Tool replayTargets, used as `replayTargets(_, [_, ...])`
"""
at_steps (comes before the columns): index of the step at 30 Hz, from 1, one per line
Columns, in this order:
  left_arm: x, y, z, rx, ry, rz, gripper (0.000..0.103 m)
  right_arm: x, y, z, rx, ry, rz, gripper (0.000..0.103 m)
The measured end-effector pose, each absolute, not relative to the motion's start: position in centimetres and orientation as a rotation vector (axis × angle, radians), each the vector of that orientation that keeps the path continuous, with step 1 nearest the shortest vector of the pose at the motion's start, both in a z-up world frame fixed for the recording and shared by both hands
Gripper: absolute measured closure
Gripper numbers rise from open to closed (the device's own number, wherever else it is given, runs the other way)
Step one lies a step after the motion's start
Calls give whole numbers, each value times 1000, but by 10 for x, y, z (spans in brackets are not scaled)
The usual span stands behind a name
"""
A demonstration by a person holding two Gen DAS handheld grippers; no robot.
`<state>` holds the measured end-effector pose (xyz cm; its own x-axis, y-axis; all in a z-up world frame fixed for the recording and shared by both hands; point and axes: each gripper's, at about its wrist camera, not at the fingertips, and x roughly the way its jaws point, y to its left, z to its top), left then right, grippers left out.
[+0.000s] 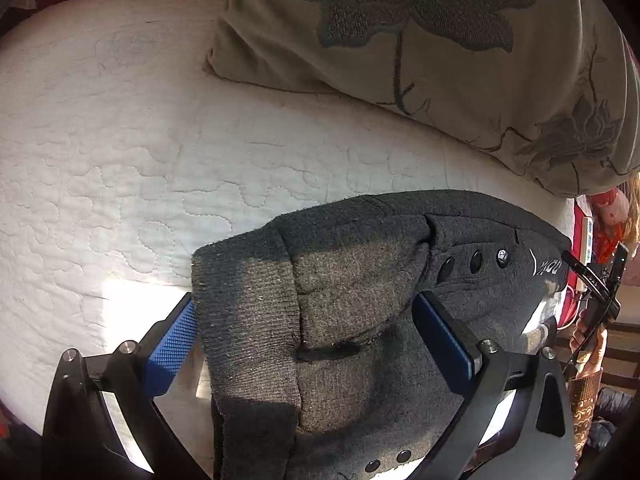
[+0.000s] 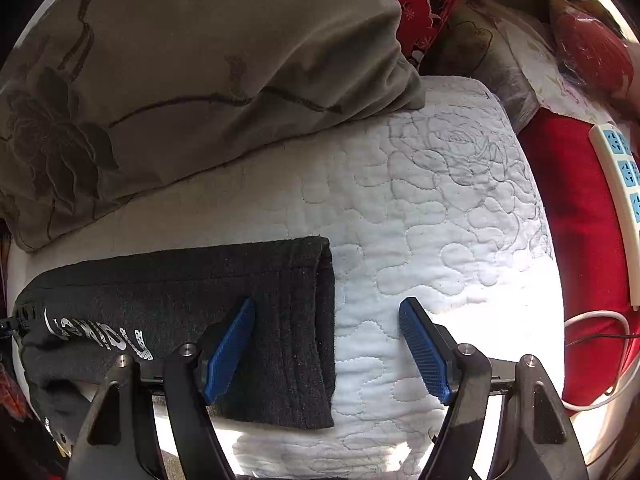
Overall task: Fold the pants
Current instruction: 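Close both grippers on the stacked leg cuffs, then lift the cuffs with both grippers, fold them toward the waistband, release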
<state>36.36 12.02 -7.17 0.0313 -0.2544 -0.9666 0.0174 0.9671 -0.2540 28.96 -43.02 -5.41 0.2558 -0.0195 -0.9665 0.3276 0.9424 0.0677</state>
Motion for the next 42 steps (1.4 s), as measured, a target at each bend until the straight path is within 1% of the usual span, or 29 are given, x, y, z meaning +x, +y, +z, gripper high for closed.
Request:
replayTargets(4, [372, 113, -80, -210, 1537, -193, 0, 301, -435, -58, 291, 1317, -225, 28])
replayTargets(6, [379, 109, -84, -223, 1543, -182, 0, 309, -436, -59, 292, 1325, -213, 33])
replayTargets(7, [381, 105, -84, -219, 1542, -173, 0, 312, -435, -59, 295, 1332, -201, 43])
replayTargets(8, [381, 103, -82, -213, 1536, -165, 1, 315, -433, -60, 305, 1344, -181, 57])
replayTargets(9, [384, 98, -82, -199, 1531, -159, 2, 318, -432, -60, 324, 1358, -152, 66])
replayTargets(10, [385, 94, -81, -187, 1529, -152, 5, 320, -431, -61, 333, 1377, -139, 73])
replayTargets(12, [386, 91, -77, -177, 1523, -117, 15, 321, -427, -56, 281, 1383, -150, 84])
replayTargets(13, [386, 92, -75, -175, 1521, -102, 26, 321, -425, -52, 251, 1377, -152, 89])
replayTargets(14, [385, 93, -73, -171, 1524, -98, 37, 320, -423, -47, 236, 1370, -147, 92])
replayTargets(15, [384, 93, -71, -164, 1522, -98, 45, 318, -422, -42, 221, 1362, -144, 92])
replayTargets(16, [383, 93, -68, -165, 1516, -109, 57, 316, -420, -38, 199, 1353, -143, 93])
replayTargets(17, [381, 91, -65, -164, 1511, -119, 68, 314, -416, -34, 174, 1346, -139, 94])
replayTargets(20, [376, 83, -51, -121, 1484, -116, 78, 310, -404, -25, 104, 1335, -140, 95])
replayTargets(22, [376, 82, -41, -113, 1464, -117, 82, 305, -400, -17, 90, 1314, -131, 95])
replayTargets(25, [364, 70, -28, -89, 1443, -124, 82, 297, -402, -6, 91, 1280, -104, 96])
replayTargets(28, [363, 67, -34, -93, 1463, -112, 82, 295, -410, -12, 113, 1304, -96, 95])
replayTargets(29, [364, 65, -36, -87, 1467, -107, 81, 294, -408, -17, 144, 1314, -95, 89])
replayTargets(30, [363, 74, -38, -85, 1473, -108, 79, 297, -411, -24, 163, 1322, -95, 88])
replayTargets(31, [371, 81, -43, -83, 1479, -109, 77, 299, -413, -28, 159, 1327, -116, 85])
replayTargets(32, [374, 82, -46, -84, 1483, -107, 74, 301, -417, -33, 165, 1333, -131, 75])
replayTargets(34, [384, 81, -50, -95, 1503, -108, 69, 306, -426, -41, 195, 1335, -155, 65])
replayTargets(35, [388, 84, -53, -109, 1511, -110, 66, 309, -431, -44, 212, 1333, -166, 63])
replayTargets(38, [400, 95, -61, -194, 1530, -133, 62, 318, -449, -54, 311, 1319, -160, 61])
replayTargets(39, [403, 97, -64, -226, 1535, -130, 58, 320, -451, -57, 346, 1321, -150, 61])
replayTargets(40, [405, 96, -65, -242, 1540, -124, 56, 323, -452, -61, 371, 1330, -136, 61])
replayTargets(41, [407, 94, -66, -237, 1544, -123, 55, 326, -451, -64, 387, 1342, -112, 59])
replayTargets(42, [408, 89, -64, -216, 1542, -128, 55, 328, -447, -66, 371, 1352, -102, 60])
